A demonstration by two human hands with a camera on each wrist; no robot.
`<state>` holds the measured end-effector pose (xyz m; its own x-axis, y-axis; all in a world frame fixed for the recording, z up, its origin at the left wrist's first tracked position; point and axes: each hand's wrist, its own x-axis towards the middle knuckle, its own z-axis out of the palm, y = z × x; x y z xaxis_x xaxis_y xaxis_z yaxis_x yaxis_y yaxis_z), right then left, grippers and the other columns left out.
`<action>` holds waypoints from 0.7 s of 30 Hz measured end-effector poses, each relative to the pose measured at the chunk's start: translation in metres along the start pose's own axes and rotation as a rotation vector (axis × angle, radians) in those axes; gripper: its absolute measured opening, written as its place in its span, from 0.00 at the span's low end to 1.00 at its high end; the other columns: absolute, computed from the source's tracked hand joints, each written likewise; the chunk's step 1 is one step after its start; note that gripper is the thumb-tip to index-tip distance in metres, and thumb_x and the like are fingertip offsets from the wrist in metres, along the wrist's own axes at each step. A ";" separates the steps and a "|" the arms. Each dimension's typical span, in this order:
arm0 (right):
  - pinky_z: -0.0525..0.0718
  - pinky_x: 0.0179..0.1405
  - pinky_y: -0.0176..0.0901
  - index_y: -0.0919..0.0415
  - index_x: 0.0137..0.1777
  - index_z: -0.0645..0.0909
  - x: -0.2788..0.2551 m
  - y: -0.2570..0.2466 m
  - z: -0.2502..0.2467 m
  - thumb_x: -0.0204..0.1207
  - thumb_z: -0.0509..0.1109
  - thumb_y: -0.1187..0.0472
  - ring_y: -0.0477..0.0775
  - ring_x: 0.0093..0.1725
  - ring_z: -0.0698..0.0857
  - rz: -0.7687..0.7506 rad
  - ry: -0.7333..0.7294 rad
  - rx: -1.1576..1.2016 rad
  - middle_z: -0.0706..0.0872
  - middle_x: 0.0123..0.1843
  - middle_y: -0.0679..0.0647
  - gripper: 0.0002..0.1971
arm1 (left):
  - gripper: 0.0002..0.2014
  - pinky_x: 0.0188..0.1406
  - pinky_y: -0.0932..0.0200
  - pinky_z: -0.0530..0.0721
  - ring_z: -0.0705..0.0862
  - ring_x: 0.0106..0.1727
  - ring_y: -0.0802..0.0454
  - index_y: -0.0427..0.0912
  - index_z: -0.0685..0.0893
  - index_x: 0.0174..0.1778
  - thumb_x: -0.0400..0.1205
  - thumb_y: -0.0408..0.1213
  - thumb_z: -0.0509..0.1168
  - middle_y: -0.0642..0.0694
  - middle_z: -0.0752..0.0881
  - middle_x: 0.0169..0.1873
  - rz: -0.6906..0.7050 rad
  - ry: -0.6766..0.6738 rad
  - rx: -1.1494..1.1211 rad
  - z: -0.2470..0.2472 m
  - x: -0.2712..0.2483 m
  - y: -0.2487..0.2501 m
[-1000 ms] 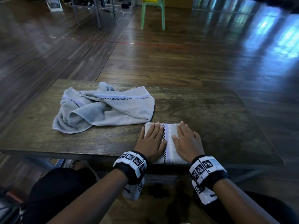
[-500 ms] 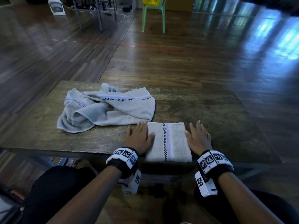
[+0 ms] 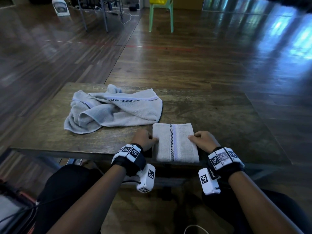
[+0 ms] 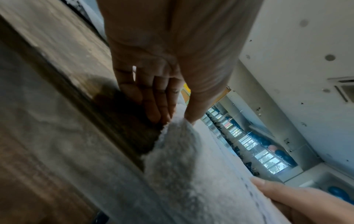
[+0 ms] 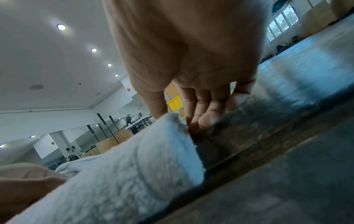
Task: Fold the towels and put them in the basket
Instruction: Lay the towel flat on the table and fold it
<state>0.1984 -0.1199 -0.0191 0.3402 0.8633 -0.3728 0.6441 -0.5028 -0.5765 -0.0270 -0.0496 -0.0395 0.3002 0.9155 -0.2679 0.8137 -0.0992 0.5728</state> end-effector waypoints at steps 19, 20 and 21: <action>0.81 0.58 0.54 0.72 0.50 0.84 0.005 -0.002 -0.005 0.78 0.66 0.58 0.58 0.52 0.86 0.070 -0.076 0.388 0.88 0.53 0.65 0.15 | 0.09 0.36 0.58 0.76 0.80 0.34 0.51 0.40 0.83 0.37 0.76 0.42 0.70 0.47 0.83 0.32 -0.167 -0.084 -0.493 0.004 0.006 0.013; 0.81 0.63 0.56 0.68 0.49 0.84 0.005 0.000 -0.005 0.78 0.67 0.58 0.58 0.54 0.86 0.092 -0.089 0.449 0.88 0.53 0.63 0.12 | 0.11 0.41 0.56 0.80 0.83 0.38 0.49 0.37 0.85 0.42 0.75 0.43 0.71 0.44 0.86 0.37 -0.164 -0.096 -0.514 0.004 0.006 0.011; 0.80 0.64 0.58 0.65 0.47 0.84 0.004 0.001 -0.005 0.77 0.68 0.58 0.58 0.56 0.85 0.126 -0.104 0.514 0.88 0.54 0.61 0.10 | 0.14 0.47 0.52 0.83 0.86 0.43 0.45 0.36 0.86 0.46 0.74 0.44 0.71 0.42 0.88 0.42 -0.165 -0.108 -0.531 0.003 0.006 0.011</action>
<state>0.2039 -0.1163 -0.0180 0.3067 0.7992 -0.5169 0.1759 -0.5813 -0.7944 -0.0146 -0.0462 -0.0377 0.2627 0.8543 -0.4486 0.5007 0.2767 0.8202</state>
